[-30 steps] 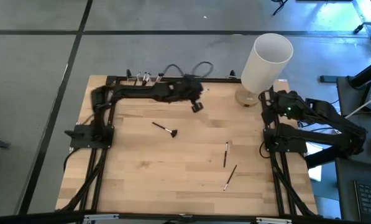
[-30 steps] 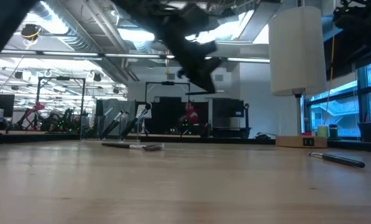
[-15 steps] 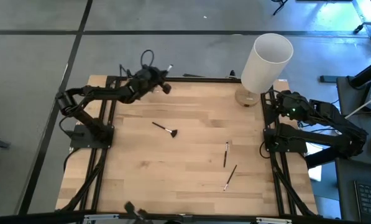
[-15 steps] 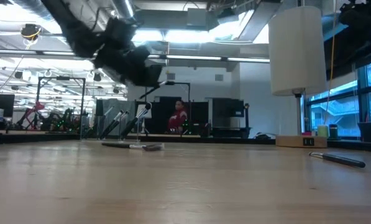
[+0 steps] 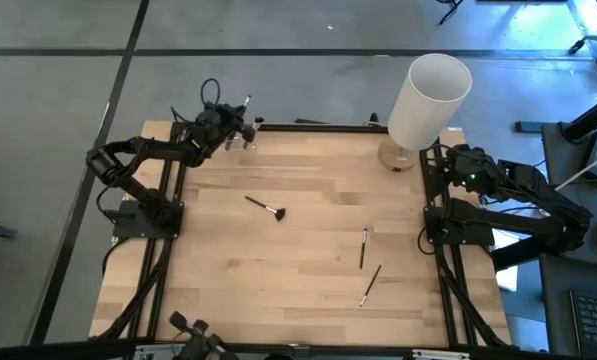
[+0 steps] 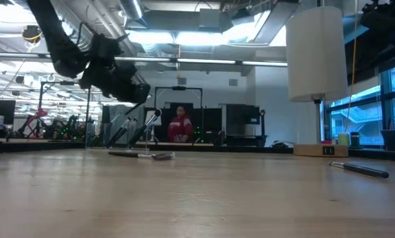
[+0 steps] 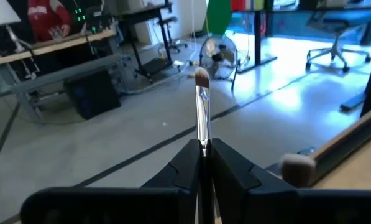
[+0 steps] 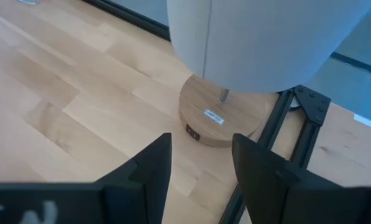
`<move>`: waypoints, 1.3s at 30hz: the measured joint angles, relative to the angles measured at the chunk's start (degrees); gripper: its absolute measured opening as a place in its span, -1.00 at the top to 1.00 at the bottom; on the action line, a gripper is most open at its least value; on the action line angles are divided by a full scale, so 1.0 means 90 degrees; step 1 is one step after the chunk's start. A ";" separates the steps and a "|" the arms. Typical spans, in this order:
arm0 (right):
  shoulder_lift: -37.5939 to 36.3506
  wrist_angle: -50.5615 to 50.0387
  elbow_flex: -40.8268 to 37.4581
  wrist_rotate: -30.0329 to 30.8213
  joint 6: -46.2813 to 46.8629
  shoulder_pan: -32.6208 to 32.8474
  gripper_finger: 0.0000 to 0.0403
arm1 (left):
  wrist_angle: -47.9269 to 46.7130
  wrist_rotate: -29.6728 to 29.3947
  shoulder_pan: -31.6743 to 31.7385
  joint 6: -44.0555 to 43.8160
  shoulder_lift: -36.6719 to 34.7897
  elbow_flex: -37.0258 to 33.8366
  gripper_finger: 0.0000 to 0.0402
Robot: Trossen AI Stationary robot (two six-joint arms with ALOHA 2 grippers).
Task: Put items in baskets/containers
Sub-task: Put the black eyeshadow brush into the transparent organizer
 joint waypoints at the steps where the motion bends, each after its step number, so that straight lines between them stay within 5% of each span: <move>1: 0.0000 -0.0011 0.0000 0.0021 0.0000 0.0000 0.17 | 0.0084 0.0070 0.0055 -0.0002 -0.0004 -0.0068 0.84; 12: 0.0000 -0.0060 0.0000 0.0025 -0.0002 0.0001 0.17 | 0.1667 0.0261 0.0403 0.0175 0.0047 -0.1034 0.84; 25: 0.0000 0.0360 -0.0002 0.0027 -0.0364 0.0002 0.17 | 0.2579 0.0720 0.0418 0.0219 0.0931 -0.1099 0.84; 39: 0.0000 0.0321 -0.0002 0.0025 -0.0452 0.0000 0.17 | 0.2355 0.0189 0.0439 0.0165 0.0979 -0.1099 0.75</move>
